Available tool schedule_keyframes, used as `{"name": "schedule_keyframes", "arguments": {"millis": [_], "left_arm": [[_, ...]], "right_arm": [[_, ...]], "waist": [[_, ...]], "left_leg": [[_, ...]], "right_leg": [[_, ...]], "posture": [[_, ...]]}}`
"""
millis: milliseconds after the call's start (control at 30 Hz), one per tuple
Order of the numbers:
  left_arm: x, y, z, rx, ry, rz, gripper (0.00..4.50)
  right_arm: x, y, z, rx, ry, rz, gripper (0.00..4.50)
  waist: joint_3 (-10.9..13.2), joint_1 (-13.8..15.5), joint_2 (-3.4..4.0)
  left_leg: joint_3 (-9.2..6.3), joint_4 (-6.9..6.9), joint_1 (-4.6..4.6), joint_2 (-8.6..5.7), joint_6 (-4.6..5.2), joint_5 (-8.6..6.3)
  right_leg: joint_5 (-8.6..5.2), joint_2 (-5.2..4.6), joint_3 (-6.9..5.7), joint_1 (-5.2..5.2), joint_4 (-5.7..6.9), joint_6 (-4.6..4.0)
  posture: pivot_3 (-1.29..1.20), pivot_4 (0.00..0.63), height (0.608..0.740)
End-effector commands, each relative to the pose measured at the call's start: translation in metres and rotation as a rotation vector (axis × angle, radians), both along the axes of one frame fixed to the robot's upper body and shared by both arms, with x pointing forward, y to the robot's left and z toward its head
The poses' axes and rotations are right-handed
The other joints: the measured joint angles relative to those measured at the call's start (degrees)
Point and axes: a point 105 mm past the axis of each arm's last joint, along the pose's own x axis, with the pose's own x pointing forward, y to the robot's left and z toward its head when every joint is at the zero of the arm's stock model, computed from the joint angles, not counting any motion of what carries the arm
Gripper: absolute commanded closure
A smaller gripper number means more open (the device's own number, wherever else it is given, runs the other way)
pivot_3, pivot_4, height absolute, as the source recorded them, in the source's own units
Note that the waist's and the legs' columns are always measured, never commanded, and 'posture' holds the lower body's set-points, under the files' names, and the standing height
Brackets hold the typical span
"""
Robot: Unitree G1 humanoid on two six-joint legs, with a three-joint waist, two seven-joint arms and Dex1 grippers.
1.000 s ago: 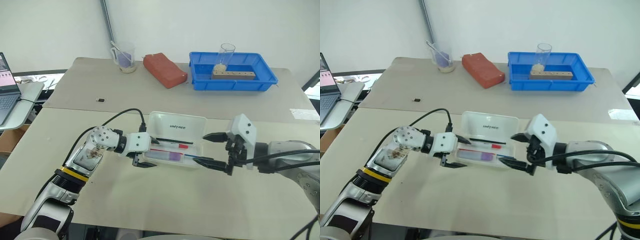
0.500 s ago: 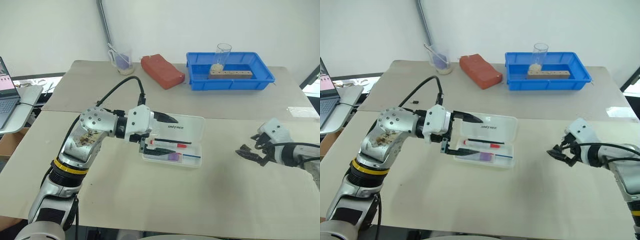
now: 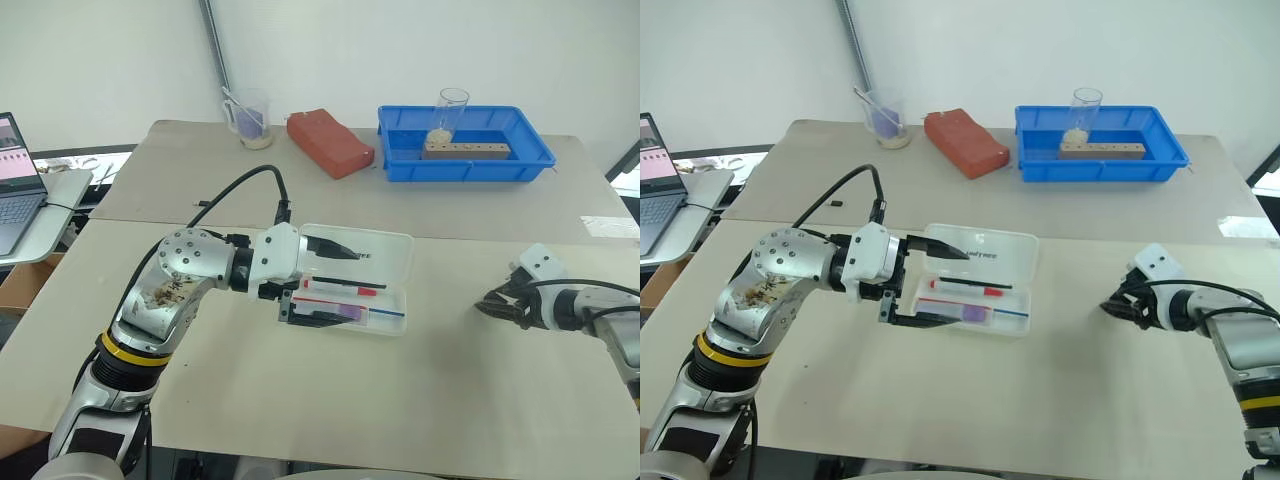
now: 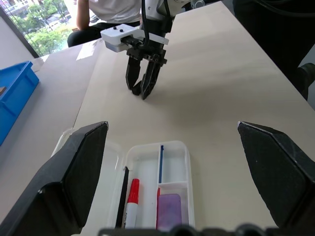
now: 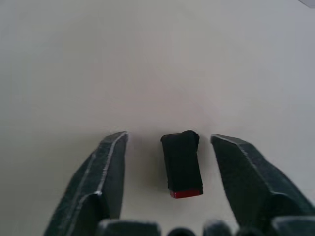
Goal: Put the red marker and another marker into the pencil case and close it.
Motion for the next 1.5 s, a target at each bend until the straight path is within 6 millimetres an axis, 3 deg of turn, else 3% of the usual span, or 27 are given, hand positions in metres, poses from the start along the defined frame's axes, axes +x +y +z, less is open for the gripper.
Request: {"name": "schedule_keyframes", "arguments": {"millis": [33,133,400,567,1000,1300,1367,1500], "left_arm": [[0.0,0.004,0.007,-0.016,-0.045,0.007,0.0],[0.0,0.007,0.007,-0.016,-0.045,0.01,0.0],[-0.003,0.006,0.008,0.002,-0.046,-0.01,0.0],[-0.004,0.006,0.009,0.016,-0.043,-0.024,0.0],[-0.018,0.014,0.0,0.115,0.018,-0.059,0.0],[-0.018,0.018,-0.003,0.122,0.02,-0.039,0.0],[-0.018,0.018,-0.003,0.121,0.021,-0.036,0.0],[-0.018,0.018,-0.003,0.121,0.023,-0.034,0.0]], "right_arm": [[0.003,0.003,0.01,-0.011,-0.032,0.019,3.28],[0.001,0.024,0.021,0.03,-0.052,0.112,4.21],[-0.014,0.127,0.059,0.12,-0.123,0.489,4.26],[-0.027,0.159,0.057,0.137,-0.091,0.623,4.26],[-0.028,0.182,0.037,0.129,-0.048,0.732,4.26],[-0.025,0.18,0.027,0.083,-0.045,0.754,4.26],[-0.024,0.178,0.026,0.073,-0.049,0.75,3.22],[-0.022,0.178,0.029,0.078,-0.059,0.747,1.92]], "waist": [[0.0,0.0,-0.01],[0.0,-0.1,0.02],[0.0,-0.3,0.05],[0.0,0.4,0.08],[-0.1,-0.1,0.01],[-0.1,-0.1,0.02],[-0.1,-0.1,0.01],[-0.1,0.0,0.02]], "left_leg": [[0.0,0.0,0.0,0.0,0.0,0.0],[0.0,-0.01,0.0,0.0,0.0,0.0],[-0.05,-0.05,-0.02,0.03,0.0,0.0],[-0.07,-0.03,-0.05,0.02,0.0,0.0],[-0.07,-0.06,-0.07,0.04,0.0,0.0],[-0.06,-0.06,-0.07,0.04,0.0,0.0],[-0.06,-0.05,-0.07,0.04,0.0,0.0],[-0.06,-0.05,-0.07,0.04,0.0,0.0]], "right_leg": [[0.0,0.0,0.0,0.0,0.0,0.0],[0.0,0.0,0.0,-0.02,0.01,0.0],[0.0,0.06,0.01,-0.1,0.06,0.0],[0.0,0.04,-0.02,-0.11,0.03,0.0],[0.0,0.07,0.01,-0.19,0.08,-0.01],[0.0,0.07,0.01,-0.2,0.08,-0.02],[0.0,0.07,0.01,-0.2,0.08,-0.02],[0.01,0.06,0.0,-0.2,0.08,-0.02]], "posture": [[0.0,0.15,0.74],[0.0,0.15,0.74],[0.0,0.15,0.74],[0.0,0.15,0.74],[0.0,0.15,0.74],[0.0,0.15,0.74],[0.0,0.15,0.74],[0.0,0.15,0.74]]}}
